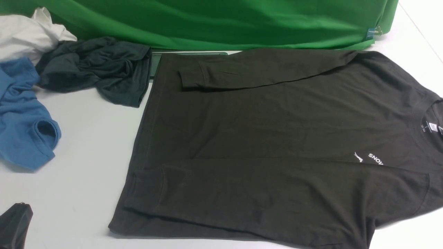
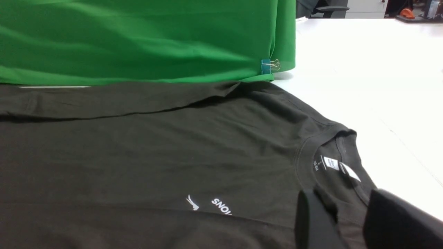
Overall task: Fold a long-sleeved shirt on a white desktop.
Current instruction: 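Grasp the left edge of the dark T-shirt lying flat on the table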
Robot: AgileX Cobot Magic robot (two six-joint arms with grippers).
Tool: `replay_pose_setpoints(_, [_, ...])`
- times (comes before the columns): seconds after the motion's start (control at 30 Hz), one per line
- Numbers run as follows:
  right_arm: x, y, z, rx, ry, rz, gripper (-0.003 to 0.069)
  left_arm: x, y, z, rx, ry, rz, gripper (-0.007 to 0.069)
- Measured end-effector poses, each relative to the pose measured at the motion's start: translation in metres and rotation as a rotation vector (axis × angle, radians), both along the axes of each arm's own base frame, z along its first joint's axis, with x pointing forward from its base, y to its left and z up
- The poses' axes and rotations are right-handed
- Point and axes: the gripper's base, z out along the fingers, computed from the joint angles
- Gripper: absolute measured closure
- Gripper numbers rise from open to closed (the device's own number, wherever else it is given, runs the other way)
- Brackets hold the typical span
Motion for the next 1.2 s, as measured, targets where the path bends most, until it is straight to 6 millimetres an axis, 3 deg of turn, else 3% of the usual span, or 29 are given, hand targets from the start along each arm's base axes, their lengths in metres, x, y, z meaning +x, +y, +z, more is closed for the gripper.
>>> replay_pose_setpoints(0.47, [0.000,0.000,0.002,-0.001,-0.017,0.003,0.0417,0.000,0.000,0.000,0.000,0.000,0.000,0.0606])
replay_pose_setpoints(0.7, [0.001,0.003,0.019,0.115,-0.216,0.028,0.0417,0.001,0.001,0.005,0.031,-0.059,0.002,0.0606])
replay_pose_setpoints(0.9, [-0.002,0.006,0.038,0.292,-0.425,0.085,0.0417,-0.001,0.001,0.035,-0.050,-0.387,0.005,0.0606])
replay_pose_setpoints(1.2, [-0.015,0.010,0.065,0.303,-0.726,0.186,0.0417,-0.021,0.003,0.078,-0.137,-0.882,-0.002,0.0606])
